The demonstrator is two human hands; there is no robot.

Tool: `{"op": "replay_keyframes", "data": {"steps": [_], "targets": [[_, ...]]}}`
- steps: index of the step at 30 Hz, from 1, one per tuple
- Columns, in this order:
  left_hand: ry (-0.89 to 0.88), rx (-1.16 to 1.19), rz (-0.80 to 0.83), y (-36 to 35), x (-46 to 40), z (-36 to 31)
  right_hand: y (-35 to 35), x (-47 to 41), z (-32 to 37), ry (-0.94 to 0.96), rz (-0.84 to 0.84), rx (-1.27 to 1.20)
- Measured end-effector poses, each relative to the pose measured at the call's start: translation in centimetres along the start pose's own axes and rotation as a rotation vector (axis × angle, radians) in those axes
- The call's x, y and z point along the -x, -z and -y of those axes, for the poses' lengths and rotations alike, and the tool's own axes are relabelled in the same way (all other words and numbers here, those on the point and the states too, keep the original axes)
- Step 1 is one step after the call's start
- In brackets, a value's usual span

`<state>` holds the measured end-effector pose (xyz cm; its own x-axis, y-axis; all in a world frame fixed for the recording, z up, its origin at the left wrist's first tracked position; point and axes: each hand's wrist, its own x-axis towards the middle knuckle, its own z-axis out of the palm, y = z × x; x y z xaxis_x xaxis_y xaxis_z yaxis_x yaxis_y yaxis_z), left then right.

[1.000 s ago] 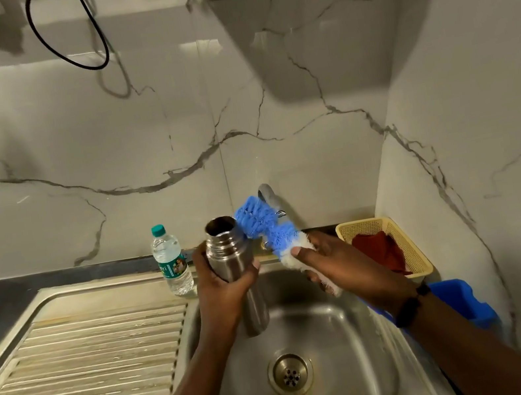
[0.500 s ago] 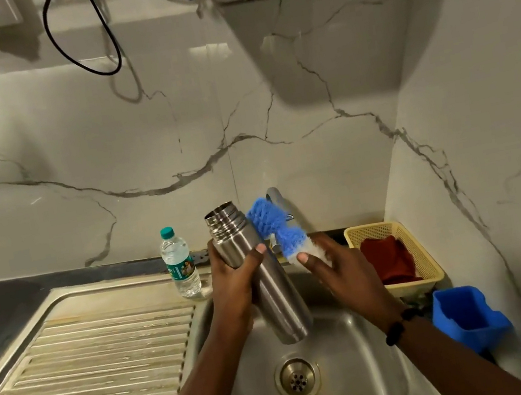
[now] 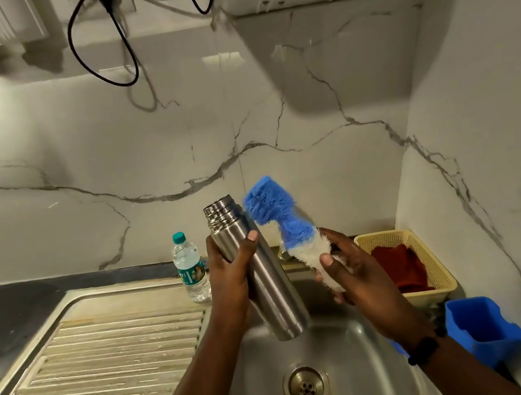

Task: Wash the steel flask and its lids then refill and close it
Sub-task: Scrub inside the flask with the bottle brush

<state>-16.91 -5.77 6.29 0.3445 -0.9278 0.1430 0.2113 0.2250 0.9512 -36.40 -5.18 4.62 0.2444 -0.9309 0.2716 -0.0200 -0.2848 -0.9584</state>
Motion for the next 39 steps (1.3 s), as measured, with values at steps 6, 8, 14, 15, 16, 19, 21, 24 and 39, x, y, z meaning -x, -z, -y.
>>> {"op": "replay_keyframes", "data": {"steps": [6, 8, 14, 15, 16, 19, 21, 24, 39], "targets": [[0.038, 0.014, 0.034, -0.3, 0.3, 0.0, -1.3, -0.9, 0.0, 0.063, -0.123, 0.156], [0.014, -0.021, 0.046, -0.4, 0.3, -0.3, -1.5, -1.0, 0.3, 0.08, -0.126, 0.17], [0.042, 0.034, 0.017, 0.1, 0.1, -0.2, -1.5, -2.4, 0.7, 0.032, -0.127, 0.297], [0.05, 0.045, 0.012, 0.1, 0.1, -0.1, -1.6, -2.5, 0.8, 0.045, -0.105, 0.322], [0.061, 0.066, 0.004, 0.2, 0.1, -0.1, -1.7, -2.6, 0.7, 0.048, -0.096, 0.344], [0.059, 0.051, 0.029, 0.4, 0.1, 0.0, -1.7, -3.1, 0.8, 0.029, -0.12, 0.303], [0.037, 0.017, 0.061, 0.5, 0.2, -0.1, -1.6, -3.2, 0.6, 0.043, -0.107, 0.323], [0.063, 0.049, 0.044, 0.6, 0.3, 0.1, -1.4, -3.0, 0.3, 0.015, -0.148, 0.28], [0.216, 0.171, -0.005, 0.9, -0.7, 0.9, -1.2, -1.6, -0.4, -0.009, -0.14, 0.19]]}}
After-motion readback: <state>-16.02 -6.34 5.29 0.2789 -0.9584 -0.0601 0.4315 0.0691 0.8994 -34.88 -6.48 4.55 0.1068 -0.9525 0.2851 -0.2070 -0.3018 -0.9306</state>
